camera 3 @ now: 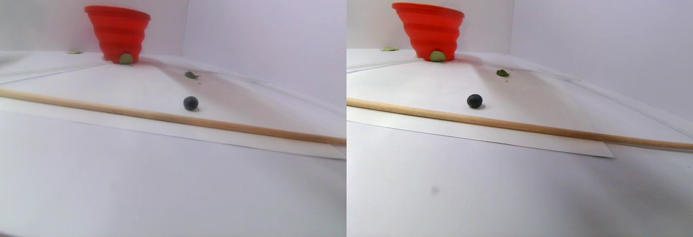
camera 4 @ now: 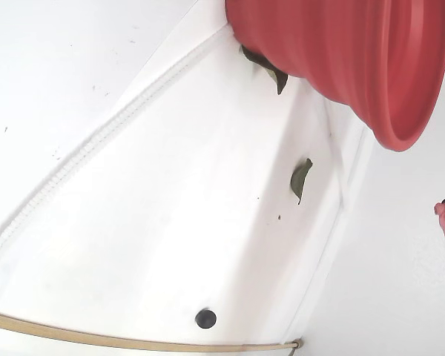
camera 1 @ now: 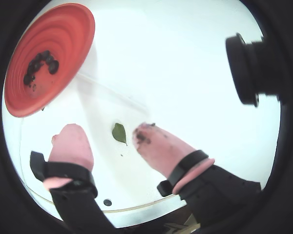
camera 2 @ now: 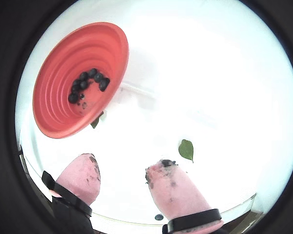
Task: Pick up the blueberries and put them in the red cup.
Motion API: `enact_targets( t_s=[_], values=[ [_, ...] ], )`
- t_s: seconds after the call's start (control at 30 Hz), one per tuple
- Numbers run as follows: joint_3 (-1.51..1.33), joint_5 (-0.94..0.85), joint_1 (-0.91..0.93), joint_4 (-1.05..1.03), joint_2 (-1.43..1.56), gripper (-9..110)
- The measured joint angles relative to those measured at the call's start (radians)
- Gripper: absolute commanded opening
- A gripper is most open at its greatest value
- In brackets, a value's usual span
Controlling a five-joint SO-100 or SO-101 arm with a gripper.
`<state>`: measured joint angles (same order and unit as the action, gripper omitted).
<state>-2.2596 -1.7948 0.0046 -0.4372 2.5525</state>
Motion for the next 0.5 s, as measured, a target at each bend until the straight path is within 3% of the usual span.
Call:
enact_targets(
  t_s=[0.5],
  values=[
    [-0.017,0.052,0.146,-0.199,0.061,18]
  ],
)
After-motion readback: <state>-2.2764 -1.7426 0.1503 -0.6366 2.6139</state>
